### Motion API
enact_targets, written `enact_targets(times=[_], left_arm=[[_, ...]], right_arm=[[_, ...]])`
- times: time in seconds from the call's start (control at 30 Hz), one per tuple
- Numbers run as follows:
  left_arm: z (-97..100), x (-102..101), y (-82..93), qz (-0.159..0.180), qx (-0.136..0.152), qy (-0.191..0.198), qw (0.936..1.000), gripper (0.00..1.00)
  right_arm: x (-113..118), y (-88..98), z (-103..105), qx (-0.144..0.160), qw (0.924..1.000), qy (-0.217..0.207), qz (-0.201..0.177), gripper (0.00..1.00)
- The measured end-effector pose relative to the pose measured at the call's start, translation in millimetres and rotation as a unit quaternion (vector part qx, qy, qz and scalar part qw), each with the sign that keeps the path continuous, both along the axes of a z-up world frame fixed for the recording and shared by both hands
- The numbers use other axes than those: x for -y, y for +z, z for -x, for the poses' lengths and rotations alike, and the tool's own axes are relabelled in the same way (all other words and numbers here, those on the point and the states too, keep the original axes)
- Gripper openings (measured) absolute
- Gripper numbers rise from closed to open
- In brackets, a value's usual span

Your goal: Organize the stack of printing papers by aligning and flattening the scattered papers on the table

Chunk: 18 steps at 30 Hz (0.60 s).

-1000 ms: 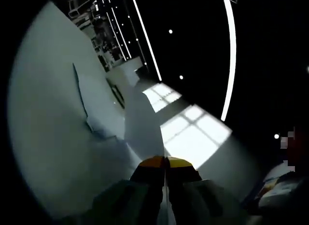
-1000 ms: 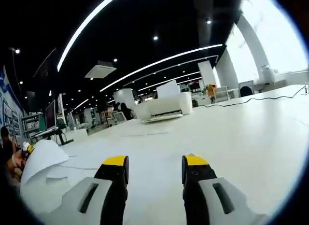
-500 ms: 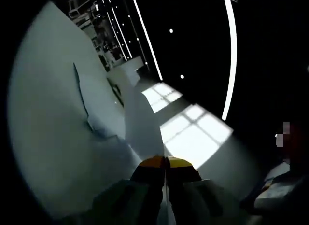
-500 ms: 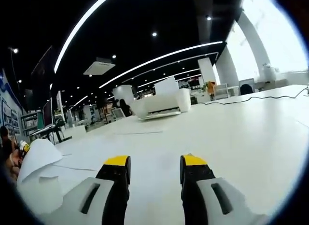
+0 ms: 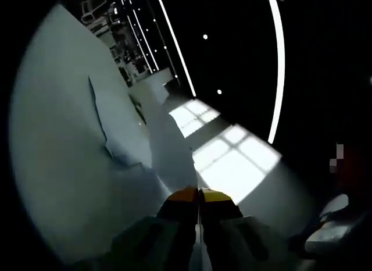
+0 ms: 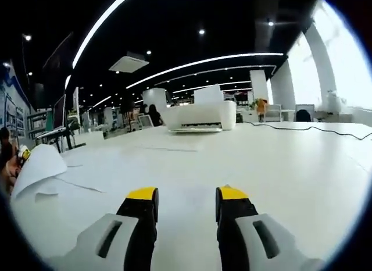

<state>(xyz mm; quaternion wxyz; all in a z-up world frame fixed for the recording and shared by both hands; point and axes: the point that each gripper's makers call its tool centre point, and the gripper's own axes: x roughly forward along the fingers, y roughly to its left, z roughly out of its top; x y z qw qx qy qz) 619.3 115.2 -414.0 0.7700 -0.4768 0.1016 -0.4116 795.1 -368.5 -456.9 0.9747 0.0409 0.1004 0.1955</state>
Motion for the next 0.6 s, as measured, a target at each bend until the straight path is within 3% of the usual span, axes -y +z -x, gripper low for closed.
enact_targets(times=[0.3,0.6], left_arm=[[1.6,2,0.6,0.001,0.001,0.0,1.0,0.05],[1.6,1,1.1,0.003,0.001,0.001,1.0,0.05]], right_arm=[[5,-6.5,-13,-0.017,0.9998,0.005,-0.001,0.35],[-5,-11.7,-10,-0.037,0.9992,0.014,0.002,0.35]])
